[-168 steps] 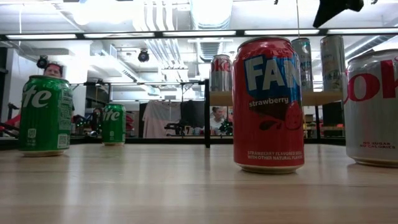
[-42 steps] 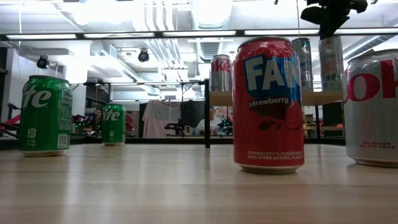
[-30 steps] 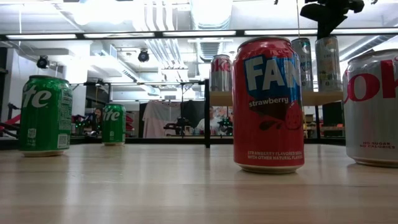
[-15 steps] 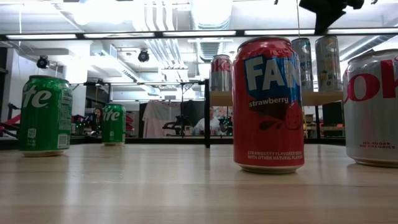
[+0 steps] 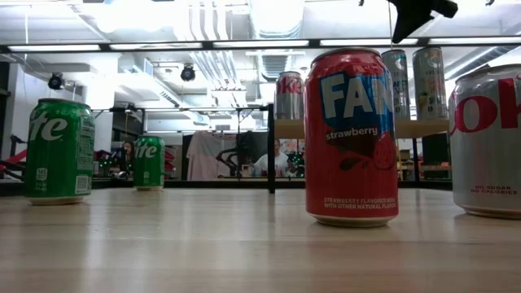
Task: Place canned beverage on shelf
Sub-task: Adjust the front right white soda can on the shelf
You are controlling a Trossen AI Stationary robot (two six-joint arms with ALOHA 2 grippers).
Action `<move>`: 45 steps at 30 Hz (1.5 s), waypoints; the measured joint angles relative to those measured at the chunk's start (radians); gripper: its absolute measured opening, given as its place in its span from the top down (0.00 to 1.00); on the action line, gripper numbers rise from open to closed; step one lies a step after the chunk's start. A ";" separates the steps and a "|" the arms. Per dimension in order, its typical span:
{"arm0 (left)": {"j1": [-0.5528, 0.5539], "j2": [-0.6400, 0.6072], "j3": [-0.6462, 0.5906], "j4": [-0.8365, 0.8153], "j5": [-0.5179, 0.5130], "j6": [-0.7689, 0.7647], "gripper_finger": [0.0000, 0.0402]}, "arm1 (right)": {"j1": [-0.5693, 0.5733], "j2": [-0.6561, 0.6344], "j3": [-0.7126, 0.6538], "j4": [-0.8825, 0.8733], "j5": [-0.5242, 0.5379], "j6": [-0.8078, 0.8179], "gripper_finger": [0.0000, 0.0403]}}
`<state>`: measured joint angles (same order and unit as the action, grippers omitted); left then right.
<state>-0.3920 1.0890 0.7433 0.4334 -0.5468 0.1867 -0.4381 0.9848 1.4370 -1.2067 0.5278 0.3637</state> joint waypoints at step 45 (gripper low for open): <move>-0.005 0.000 -0.002 0.028 0.009 -0.006 0.28 | -0.001 0.065 0.022 -0.087 0.072 0.046 0.98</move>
<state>-0.3969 1.0893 0.7418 0.4610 -0.5377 0.1802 -0.4389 1.0502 1.4591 -1.2942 0.6003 0.4095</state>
